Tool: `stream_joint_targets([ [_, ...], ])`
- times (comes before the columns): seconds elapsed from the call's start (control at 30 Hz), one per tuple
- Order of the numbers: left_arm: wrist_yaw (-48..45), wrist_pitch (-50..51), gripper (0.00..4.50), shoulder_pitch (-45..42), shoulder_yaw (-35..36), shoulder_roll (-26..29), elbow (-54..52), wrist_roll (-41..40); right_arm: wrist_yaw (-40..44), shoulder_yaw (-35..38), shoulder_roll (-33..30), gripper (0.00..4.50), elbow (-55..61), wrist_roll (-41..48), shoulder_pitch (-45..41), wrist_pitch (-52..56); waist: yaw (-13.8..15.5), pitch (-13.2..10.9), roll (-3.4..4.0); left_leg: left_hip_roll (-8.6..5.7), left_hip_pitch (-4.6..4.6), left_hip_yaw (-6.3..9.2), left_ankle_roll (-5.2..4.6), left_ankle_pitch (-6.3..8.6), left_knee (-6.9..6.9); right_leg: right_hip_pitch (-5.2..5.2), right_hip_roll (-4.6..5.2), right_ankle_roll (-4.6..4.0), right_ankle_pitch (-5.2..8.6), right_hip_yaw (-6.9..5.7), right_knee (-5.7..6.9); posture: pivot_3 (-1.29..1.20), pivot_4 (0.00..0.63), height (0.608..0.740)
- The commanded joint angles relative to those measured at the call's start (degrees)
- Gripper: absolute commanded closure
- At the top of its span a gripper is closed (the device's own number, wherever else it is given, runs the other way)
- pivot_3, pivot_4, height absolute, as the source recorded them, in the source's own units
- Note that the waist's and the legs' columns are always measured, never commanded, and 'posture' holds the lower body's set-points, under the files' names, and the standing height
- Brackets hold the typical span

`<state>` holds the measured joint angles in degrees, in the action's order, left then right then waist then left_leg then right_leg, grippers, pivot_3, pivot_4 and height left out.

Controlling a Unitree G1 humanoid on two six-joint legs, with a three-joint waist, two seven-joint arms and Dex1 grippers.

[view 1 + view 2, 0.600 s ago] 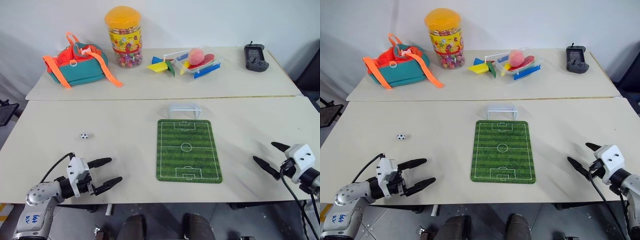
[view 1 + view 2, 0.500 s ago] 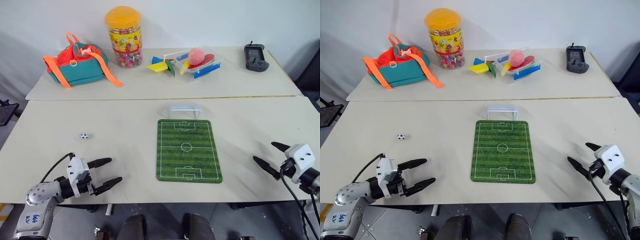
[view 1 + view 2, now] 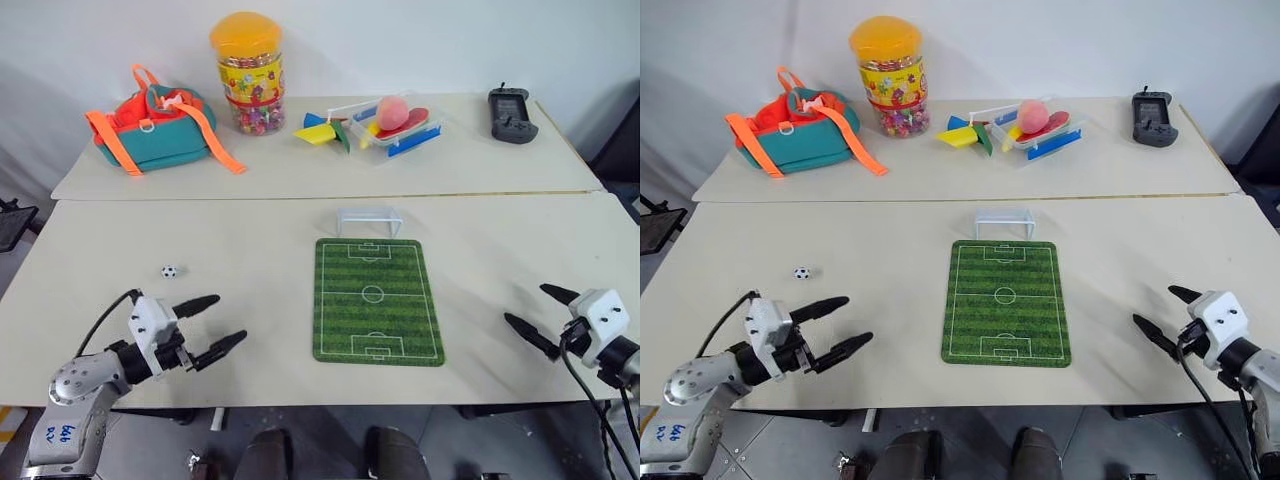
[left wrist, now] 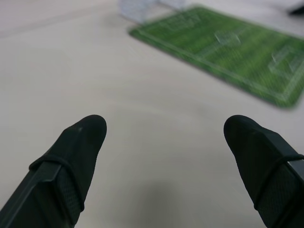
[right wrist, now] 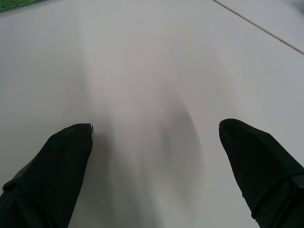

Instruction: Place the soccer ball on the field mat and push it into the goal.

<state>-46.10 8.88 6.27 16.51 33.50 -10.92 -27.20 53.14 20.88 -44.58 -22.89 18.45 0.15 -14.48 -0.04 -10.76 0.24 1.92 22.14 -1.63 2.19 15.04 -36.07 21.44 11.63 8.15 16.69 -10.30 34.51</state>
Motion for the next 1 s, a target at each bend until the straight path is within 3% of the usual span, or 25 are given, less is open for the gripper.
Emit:
stream_joint_targets([
  [0.03,13.12,4.59,0.05,-5.38,5.33,-2.62,-2.67,-0.67,0.91,1.41,-0.35,0.0,0.38,1.19,-0.55,-0.89,0.04,-0.01,-0.02,0.0,0.0,0.0,0.0,0.0,-0.04,0.0,0.0,0.0,-0.01,0.0,0.03,0.0,0.15,0.74],
  [0.2,25.04,14.0,0.05,-12.4,9.1,-4.21,-1.08,-1.71,0.85,0.54,0.07,0.0,0.11,0.49,-1.62,-0.86,0.12,-0.02,-0.06,-0.01,0.01,-0.05,-0.02,-0.01,-0.11,-0.03,0.0,0.08,-0.14,0.1,0.0,0.0,0.15,0.74],
  [0.4,32.0,22.22,0.05,-15.82,9.85,-3.76,1.64,-0.6,0.88,0.39,0.04,0.0,0.53,0.45,-1.78,-0.63,0.03,-0.02,-0.06,-0.01,-0.02,-0.12,-0.01,-0.01,-0.07,0.01,-0.04,0.08,-0.15,0.19,0.01,0.0,0.15,0.74],
  [0.9,24.8,17.64,0.05,-20.02,3.68,-0.91,20.24,6.66,0.48,1.13,-0.69,0.0,3.34,0.62,0.99,1.49,0.37,-0.07,-0.17,-0.01,-0.03,-0.21,-0.01,0.0,-0.1,0.06,-0.05,0.07,-0.15,0.3,-0.06,0.0,0.15,0.74],
  [1.0,22.48,15.28,0.66,-19.97,2.92,-0.18,21.55,7.63,0.45,1.1,-0.66,0.0,3.69,0.57,0.95,1.75,0.31,-0.07,-0.17,-0.01,-0.07,-0.26,0.0,0.0,-0.06,0.06,-0.05,0.08,-0.15,0.34,-0.05,0.0,0.15,0.74],
])
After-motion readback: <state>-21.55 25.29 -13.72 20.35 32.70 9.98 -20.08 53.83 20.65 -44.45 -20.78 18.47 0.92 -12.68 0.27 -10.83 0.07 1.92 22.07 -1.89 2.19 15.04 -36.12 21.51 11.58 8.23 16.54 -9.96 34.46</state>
